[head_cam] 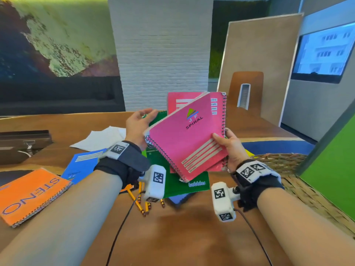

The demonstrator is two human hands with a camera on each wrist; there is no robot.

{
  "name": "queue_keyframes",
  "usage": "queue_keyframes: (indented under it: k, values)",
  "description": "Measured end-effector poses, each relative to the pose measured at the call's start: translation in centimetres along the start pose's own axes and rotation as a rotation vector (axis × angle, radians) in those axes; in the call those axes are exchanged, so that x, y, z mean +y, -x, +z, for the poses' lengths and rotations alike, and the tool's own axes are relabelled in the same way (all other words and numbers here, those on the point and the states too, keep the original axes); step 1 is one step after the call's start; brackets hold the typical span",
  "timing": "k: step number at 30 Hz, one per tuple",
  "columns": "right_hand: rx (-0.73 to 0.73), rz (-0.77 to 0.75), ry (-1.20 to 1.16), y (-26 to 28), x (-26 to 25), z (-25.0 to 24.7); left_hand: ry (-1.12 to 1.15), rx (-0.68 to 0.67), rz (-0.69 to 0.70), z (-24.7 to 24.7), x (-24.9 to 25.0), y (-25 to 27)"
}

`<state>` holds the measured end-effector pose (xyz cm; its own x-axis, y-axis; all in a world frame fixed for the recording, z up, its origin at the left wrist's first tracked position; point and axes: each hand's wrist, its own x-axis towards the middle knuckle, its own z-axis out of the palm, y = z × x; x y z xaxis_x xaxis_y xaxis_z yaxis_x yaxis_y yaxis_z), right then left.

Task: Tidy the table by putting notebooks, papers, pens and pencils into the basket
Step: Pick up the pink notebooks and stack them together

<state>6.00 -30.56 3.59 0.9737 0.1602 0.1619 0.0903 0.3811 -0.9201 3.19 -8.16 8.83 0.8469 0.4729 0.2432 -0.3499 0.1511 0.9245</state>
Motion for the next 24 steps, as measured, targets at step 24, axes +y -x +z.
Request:
queue_keyframes:
  k: [24]
  values:
    - [0.222,0.212,0.271,0.0,6.9,-1.1,-0.279,-0.323,-0.462,-5.0,-7.9,4.5]
